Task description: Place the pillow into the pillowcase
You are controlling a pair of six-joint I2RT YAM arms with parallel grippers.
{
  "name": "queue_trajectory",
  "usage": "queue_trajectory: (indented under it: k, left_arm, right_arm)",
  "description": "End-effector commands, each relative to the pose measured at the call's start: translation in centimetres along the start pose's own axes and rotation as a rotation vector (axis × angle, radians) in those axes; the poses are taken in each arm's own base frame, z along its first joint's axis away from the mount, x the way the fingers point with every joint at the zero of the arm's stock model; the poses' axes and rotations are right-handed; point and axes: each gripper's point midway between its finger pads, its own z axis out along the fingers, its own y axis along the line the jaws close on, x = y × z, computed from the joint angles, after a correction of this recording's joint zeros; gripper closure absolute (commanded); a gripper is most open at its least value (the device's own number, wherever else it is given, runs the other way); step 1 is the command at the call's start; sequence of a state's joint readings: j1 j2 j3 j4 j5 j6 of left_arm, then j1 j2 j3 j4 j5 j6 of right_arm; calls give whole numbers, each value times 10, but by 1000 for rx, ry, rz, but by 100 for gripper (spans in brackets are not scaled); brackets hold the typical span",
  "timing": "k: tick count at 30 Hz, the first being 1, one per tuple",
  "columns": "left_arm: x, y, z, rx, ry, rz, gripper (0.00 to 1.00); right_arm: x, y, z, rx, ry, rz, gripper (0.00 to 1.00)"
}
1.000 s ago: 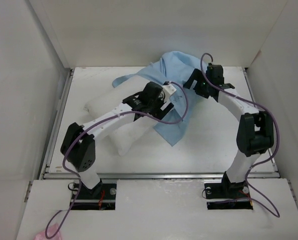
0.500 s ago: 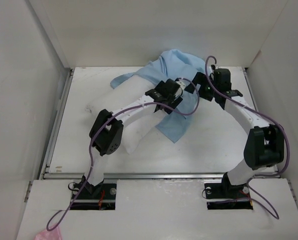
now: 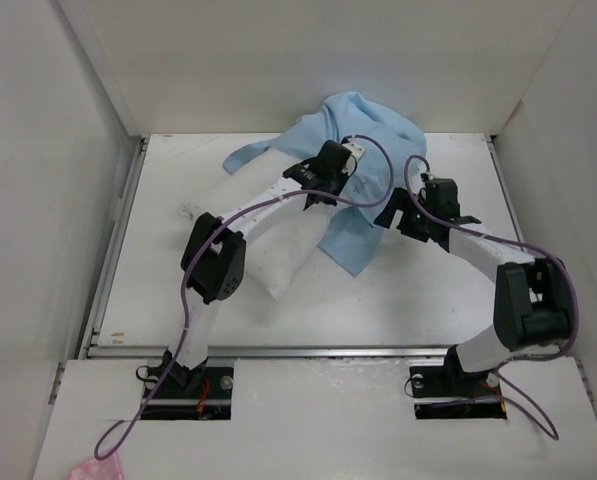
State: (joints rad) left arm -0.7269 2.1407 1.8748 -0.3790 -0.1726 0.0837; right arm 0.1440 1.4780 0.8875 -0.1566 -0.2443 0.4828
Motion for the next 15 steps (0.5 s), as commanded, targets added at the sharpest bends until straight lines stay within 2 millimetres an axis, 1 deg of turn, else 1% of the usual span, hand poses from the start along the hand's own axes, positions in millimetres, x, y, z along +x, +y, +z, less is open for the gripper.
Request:
queue_trajectory:
  k: [1, 2, 3, 4, 5, 6, 7, 8, 9, 10, 11, 12, 13, 14, 15]
  left_arm:
    - [-74, -22, -48, 191, -216, -78, 100]
    - [-80, -24, -51, 205, -231, -78, 100]
    - [-86, -23, -55, 206, -245, -92, 100]
    - [-99, -22, -62, 207, -277, -96, 100]
    - [-106, -21, -66, 208, -295, -107, 100]
    - [-109, -21, -65, 208, -299, -107, 100]
    - [-116, -20, -64, 201, -312, -121, 100]
    - [-121, -20, -64, 201, -323, -122, 100]
    - [-125, -15, -62, 171, -329, -160, 100]
    - [-130, -14, -61, 162, -340, -164, 100]
    - [-137, -12, -60, 150, -355, -188, 100]
    - [-144, -9, -60, 138, -374, -209, 100]
    - [-148, -10, -59, 142, -382, -230, 100]
    - [-157, -11, -58, 148, -408, -252, 100]
    - [-164, -11, -59, 151, -432, -265, 100]
  right_arm:
    - [-46, 16, 27, -96, -172, -74, 3]
    - [-49, 17, 35, -105, -169, -75, 3]
    - [-50, 23, 42, -140, -152, -80, 3]
    - [-59, 31, 48, -176, -164, -91, 4]
    - [-63, 35, 62, -218, -180, -105, 7]
    - [-60, 43, 66, -275, -159, -102, 20]
    - [-68, 56, 68, -329, -162, -119, 32]
    - [-67, 63, 69, -372, -146, -130, 52]
    - [-66, 71, 65, -415, -129, -140, 81]
    - [-65, 87, 53, -500, -114, -159, 100]
    - [-60, 91, 43, -524, -106, -166, 100]
    - [-60, 107, 17, -549, -115, -232, 100]
    - [-47, 121, 3, -562, -82, -271, 100]
    - [-32, 133, -15, -584, -37, -310, 100]
    - [-21, 150, -55, -611, -37, -355, 100]
